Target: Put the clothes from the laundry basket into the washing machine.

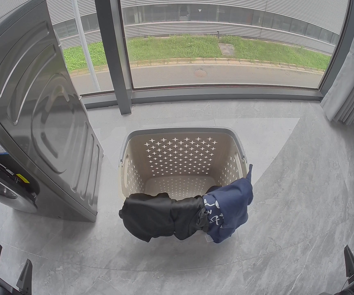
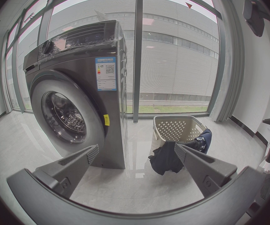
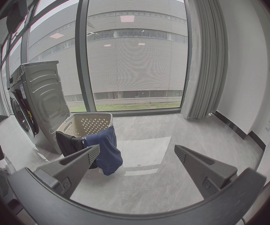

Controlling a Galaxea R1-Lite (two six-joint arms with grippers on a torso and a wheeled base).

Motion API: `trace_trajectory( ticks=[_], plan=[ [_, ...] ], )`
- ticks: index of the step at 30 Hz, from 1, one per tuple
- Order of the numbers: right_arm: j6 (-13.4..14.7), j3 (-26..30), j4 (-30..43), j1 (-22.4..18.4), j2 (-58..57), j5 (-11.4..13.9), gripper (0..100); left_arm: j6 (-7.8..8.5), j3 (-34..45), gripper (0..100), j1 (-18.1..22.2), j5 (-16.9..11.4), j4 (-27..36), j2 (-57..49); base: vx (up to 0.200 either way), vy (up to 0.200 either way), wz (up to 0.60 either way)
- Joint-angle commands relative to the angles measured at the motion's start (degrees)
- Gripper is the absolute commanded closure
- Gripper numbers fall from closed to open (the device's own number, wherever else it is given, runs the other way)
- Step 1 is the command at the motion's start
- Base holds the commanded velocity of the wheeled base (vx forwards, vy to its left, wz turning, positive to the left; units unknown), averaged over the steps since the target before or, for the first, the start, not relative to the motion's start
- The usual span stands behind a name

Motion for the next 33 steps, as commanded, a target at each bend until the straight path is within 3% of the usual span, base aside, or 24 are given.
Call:
trace_trajectory(
  ticks=[1, 33],
  plan=[
    [0.0, 0.8, 0.0, 0.0, -0.4, 0.0, 0, 0.01, 1.0, 0, 0.0, 0.0, 0.0, -1.0, 0.000, 0.200, 0.00],
    [0.0, 0.8, 0.0, 0.0, -0.4, 0.0, 0, -0.08, 1.0, 0, 0.0, 0.0, 0.0, -1.0, 0.000, 0.200, 0.00]
  ],
)
